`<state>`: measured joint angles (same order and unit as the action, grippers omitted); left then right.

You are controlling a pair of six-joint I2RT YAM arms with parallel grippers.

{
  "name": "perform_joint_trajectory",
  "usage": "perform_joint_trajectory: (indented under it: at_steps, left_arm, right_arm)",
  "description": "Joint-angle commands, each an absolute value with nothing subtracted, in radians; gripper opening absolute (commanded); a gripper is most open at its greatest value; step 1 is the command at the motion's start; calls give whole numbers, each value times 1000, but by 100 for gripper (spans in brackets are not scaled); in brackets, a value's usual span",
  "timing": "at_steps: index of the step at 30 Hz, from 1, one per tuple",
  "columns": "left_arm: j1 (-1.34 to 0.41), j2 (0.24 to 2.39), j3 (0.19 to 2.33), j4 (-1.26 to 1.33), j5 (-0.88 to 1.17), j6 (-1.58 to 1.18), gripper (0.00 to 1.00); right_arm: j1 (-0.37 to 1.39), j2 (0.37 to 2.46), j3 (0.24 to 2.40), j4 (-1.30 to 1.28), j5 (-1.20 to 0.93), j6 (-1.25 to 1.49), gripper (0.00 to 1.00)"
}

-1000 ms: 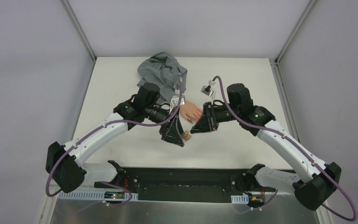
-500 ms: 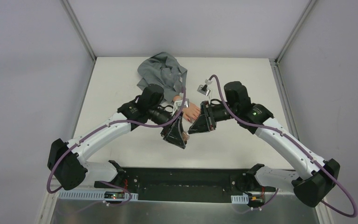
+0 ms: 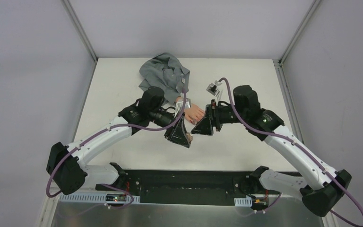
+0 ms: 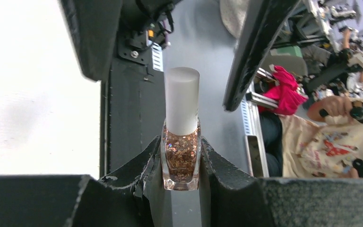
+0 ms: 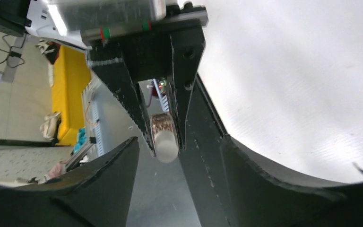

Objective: Paint the nails
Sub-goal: Pick up the nail polish bottle from the center of the board.

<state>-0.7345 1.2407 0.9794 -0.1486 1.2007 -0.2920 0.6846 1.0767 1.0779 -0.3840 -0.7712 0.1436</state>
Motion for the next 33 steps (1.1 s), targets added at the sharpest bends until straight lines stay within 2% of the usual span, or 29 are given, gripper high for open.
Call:
perform_joint_trajectory:
  at_steps: [1, 8, 13, 14, 18, 26, 33]
  left_arm:
    - [-742, 1157, 958, -81, 1094, -270, 0]
    - [-742, 1084, 915, -80, 829, -240, 0]
    - [-742, 1045, 890, -81, 653, -236, 0]
    - [-742, 1041, 887, -81, 639, -235, 0]
    - [-742, 1034, 883, -83, 617, -231, 0]
    - [-742, 1040, 890, -98, 609, -227, 0]
    - [-742, 1045, 894, -103, 612, -220, 0]
  right_arm:
    - [685, 968, 1032, -279, -638, 183, 71]
    - [684, 914, 974, -191, -414, 307, 73]
    - [706, 926, 899, -14, -345, 558, 68]
    - [722, 927, 880, 24, -318, 586, 68]
    - [781, 938, 833, 152, -268, 627, 55]
    - [879, 1012, 856, 190, -193, 624, 55]
    - [938, 1061, 872, 190, -101, 611, 43]
